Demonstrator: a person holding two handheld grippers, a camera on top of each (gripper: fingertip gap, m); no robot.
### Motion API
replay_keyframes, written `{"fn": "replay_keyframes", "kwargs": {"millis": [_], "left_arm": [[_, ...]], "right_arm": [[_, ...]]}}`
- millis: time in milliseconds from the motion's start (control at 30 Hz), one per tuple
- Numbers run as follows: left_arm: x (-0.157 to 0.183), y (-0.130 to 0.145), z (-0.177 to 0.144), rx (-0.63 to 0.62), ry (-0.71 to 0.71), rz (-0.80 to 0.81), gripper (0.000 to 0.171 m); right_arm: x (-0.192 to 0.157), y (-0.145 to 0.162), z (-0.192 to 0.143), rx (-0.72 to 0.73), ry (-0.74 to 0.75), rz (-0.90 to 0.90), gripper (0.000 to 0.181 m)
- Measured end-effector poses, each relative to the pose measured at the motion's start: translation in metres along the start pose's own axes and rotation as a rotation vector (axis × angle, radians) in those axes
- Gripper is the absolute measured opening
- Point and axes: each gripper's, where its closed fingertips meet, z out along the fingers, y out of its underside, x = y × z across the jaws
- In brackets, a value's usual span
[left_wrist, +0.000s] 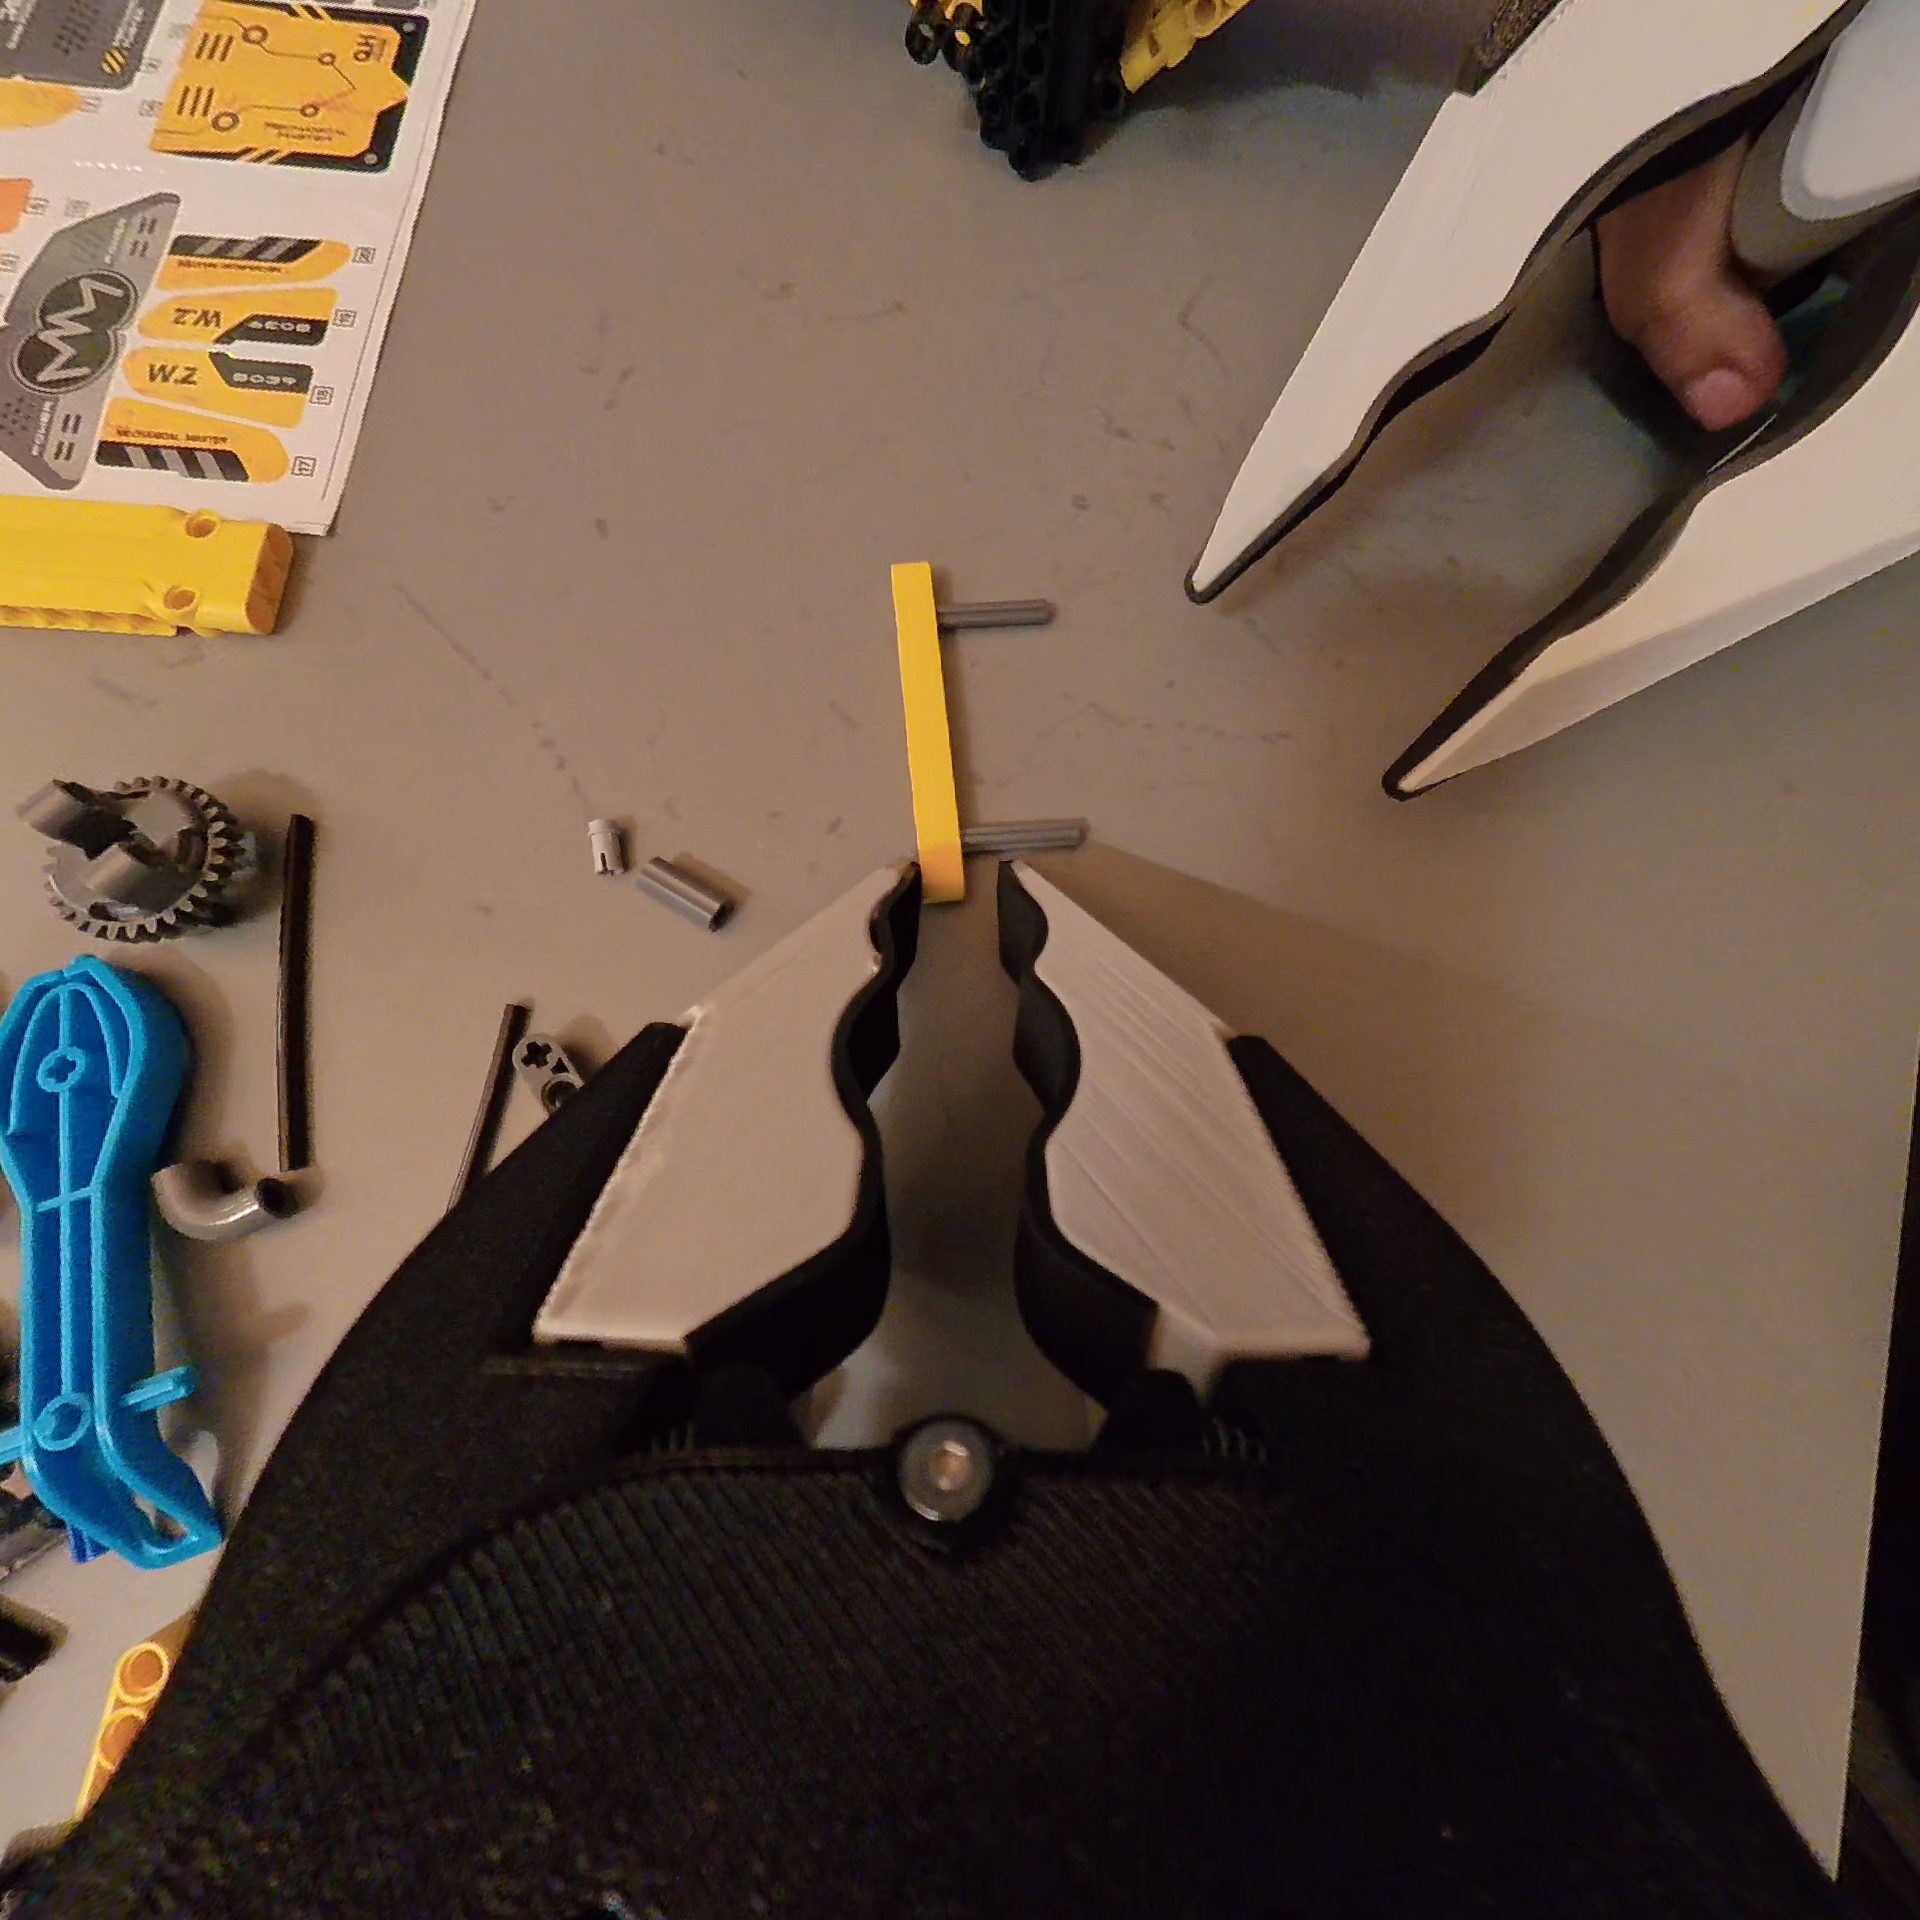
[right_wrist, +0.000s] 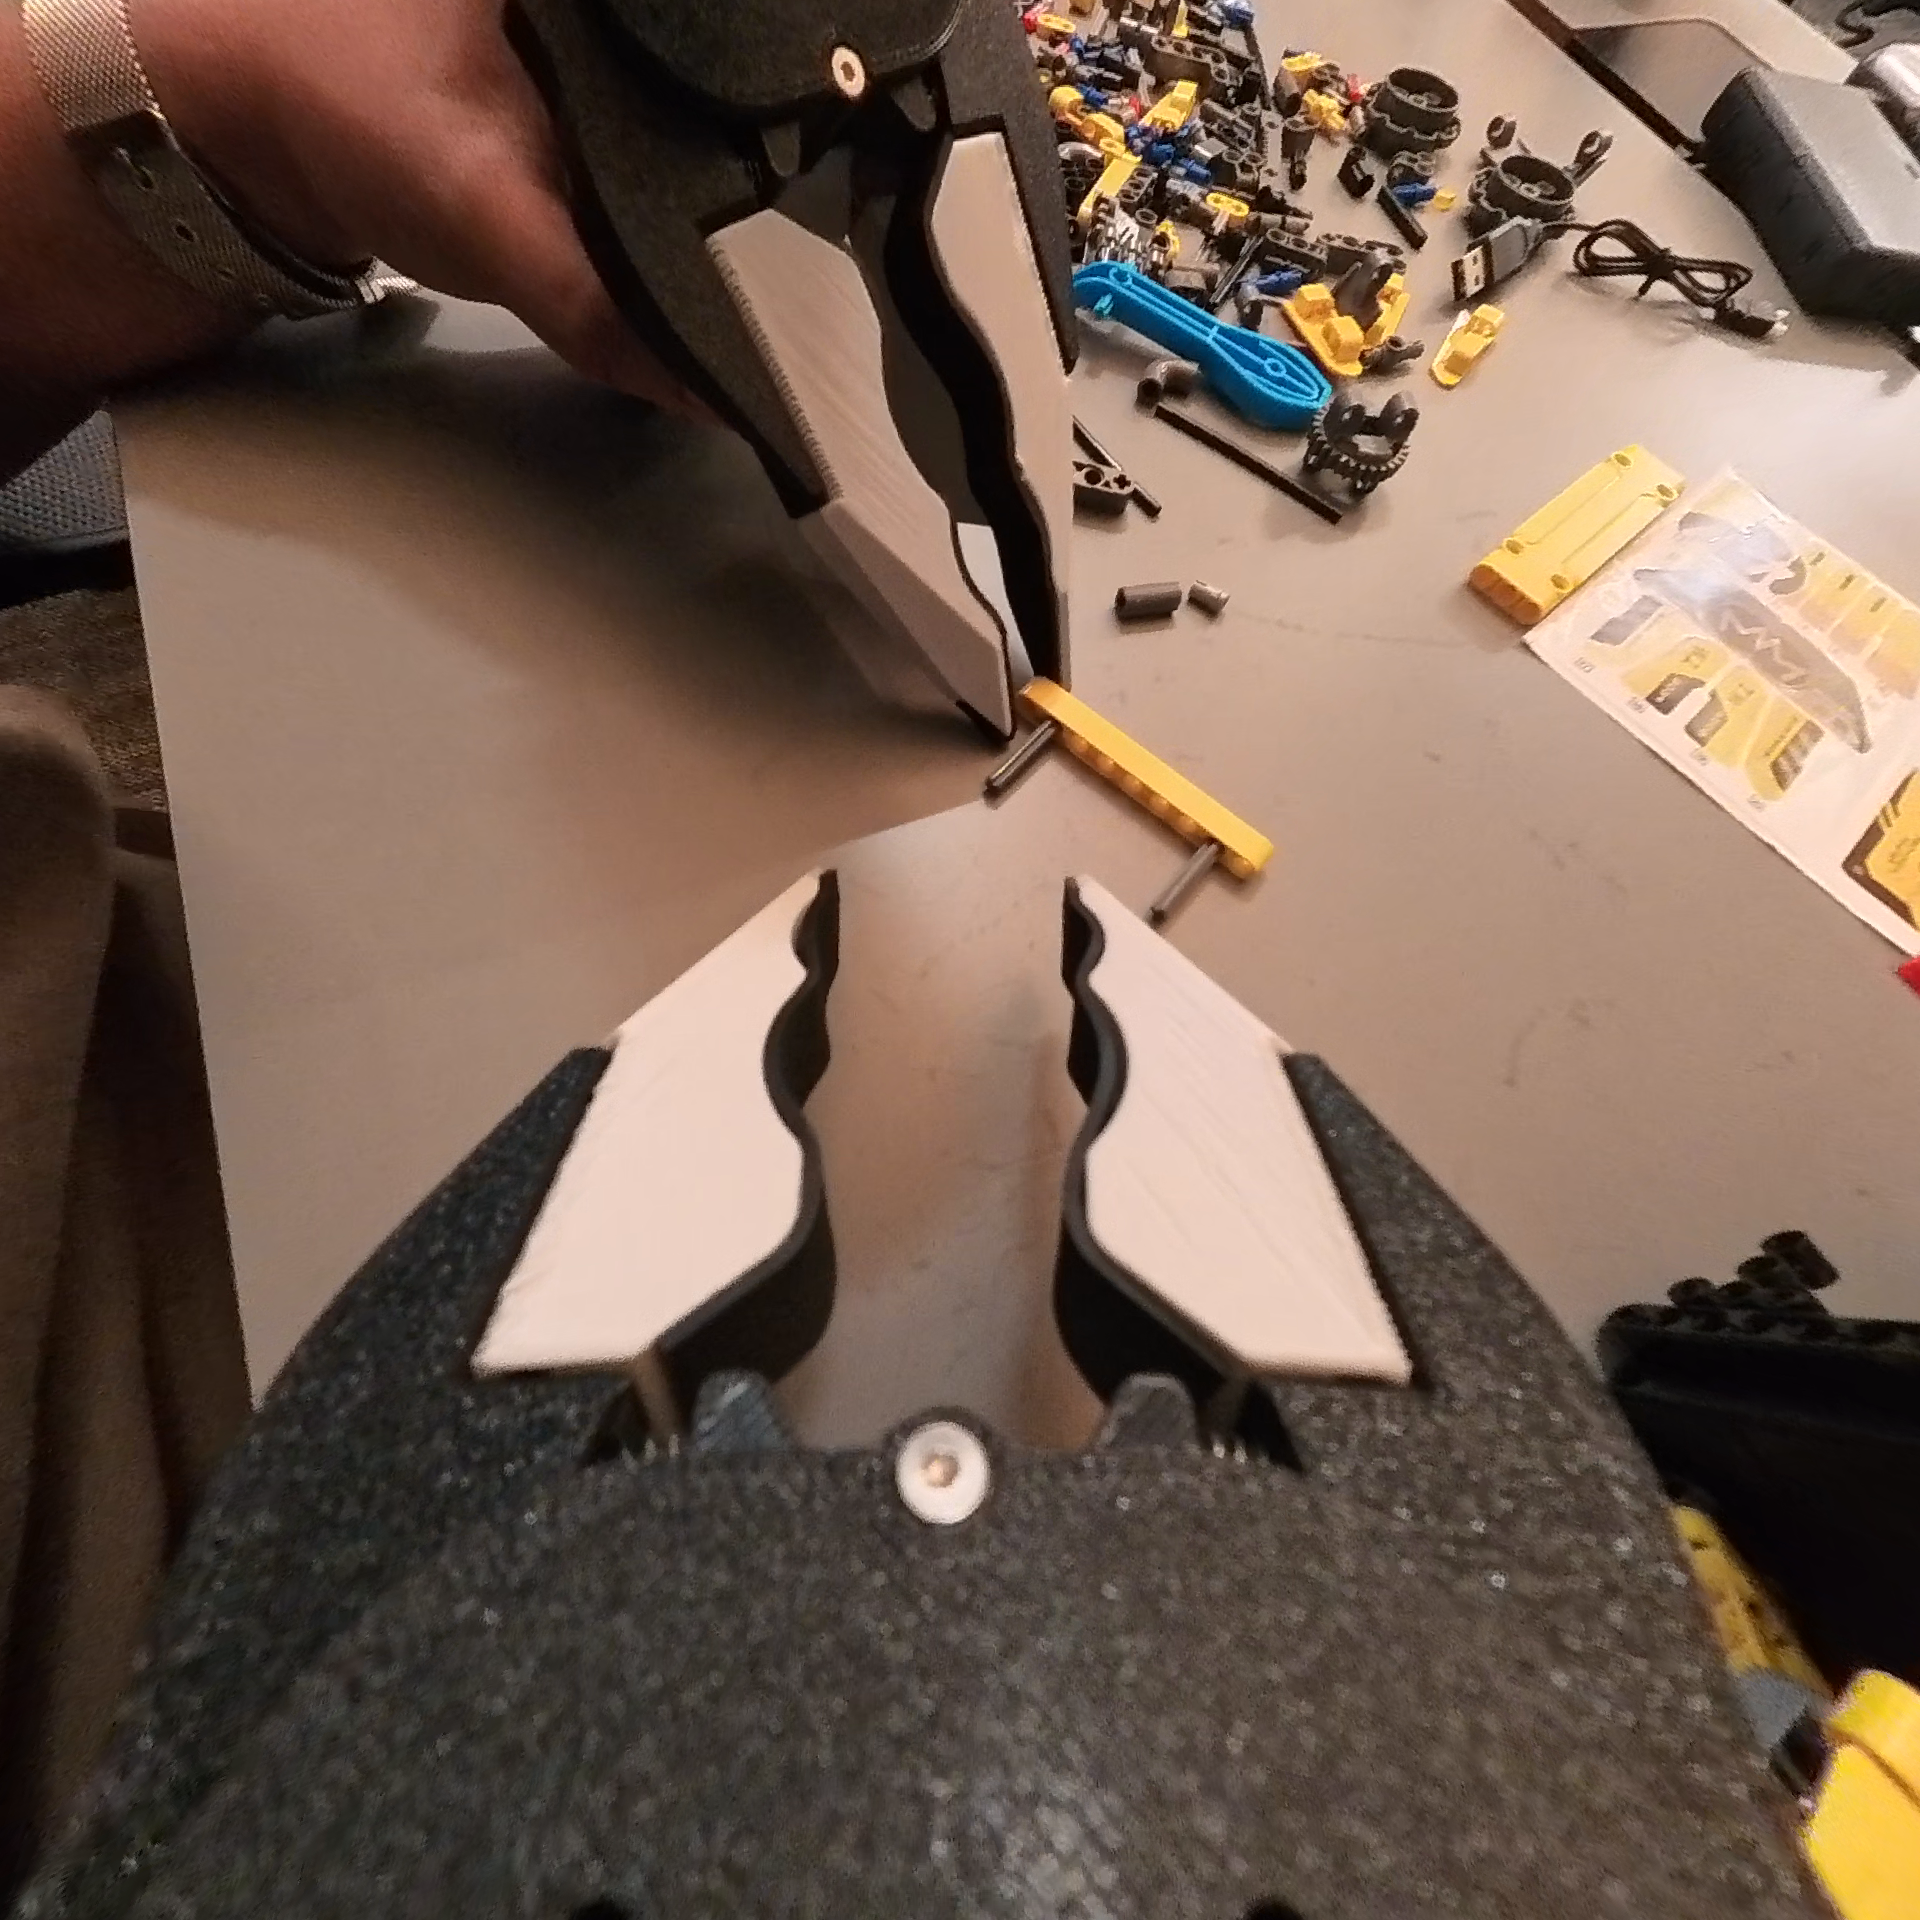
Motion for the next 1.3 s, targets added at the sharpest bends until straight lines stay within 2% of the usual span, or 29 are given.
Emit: {"fn": "replay_keyframes", "kwargs": {"millis": [900, 1100, 1300], "left_arm": [[-0.003, 0.0, 0.0, -0.001, -0.002, -0.026, 0.008], [-0.003, 0.0, -0.001, 0.003, 0.023, -0.074, 0.007], [0.002, 0.0, -0.004, 0.015, 0.121, -0.188, 0.007]], "right_arm": [[0.0, 0.001, 0.0, -0.005, -0.004, 0.008, 0.043], [0.008, -0.007, -0.008, 0.059, 0.057, 0.007, 0.039], [0.03, 0.0, -0.008, -0.001, 0.249, -0.11, 0.033]]}}
